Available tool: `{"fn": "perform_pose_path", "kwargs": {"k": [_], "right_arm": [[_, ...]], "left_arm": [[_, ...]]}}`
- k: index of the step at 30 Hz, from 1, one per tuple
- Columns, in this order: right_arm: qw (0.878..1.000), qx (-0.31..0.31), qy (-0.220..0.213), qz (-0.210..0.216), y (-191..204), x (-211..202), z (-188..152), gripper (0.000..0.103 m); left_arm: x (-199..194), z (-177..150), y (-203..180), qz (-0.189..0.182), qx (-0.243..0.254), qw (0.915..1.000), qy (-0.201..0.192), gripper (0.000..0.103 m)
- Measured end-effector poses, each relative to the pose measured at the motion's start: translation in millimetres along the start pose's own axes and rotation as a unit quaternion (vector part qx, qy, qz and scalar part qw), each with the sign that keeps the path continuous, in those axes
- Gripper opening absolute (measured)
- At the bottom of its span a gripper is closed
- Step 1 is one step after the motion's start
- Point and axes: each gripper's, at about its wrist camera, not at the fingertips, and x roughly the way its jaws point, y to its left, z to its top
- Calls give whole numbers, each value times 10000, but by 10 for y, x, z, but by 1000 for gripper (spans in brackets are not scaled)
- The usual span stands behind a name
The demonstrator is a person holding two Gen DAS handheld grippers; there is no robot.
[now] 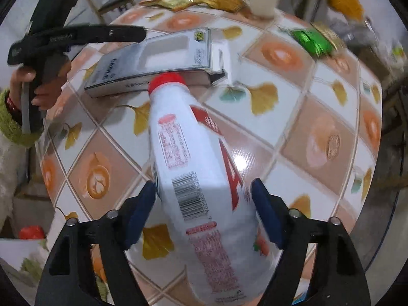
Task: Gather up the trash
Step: 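Grasp the white CABLE box with the left tool while the right grasps the milk bottle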
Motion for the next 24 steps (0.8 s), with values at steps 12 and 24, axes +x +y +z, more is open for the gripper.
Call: {"fn": "perform_pose_path", "kwargs": {"k": [12, 24], "right_arm": [[9811, 1851, -543, 165, -384, -252, -761, 72], [9719, 2184, -710, 510, -417, -250, -919, 72]], "left_arm": [[191, -479, -781, 1462, 1955, 9681, 568, 83], [107, -451, -905, 1688, 1454, 9725, 680, 62]]}}
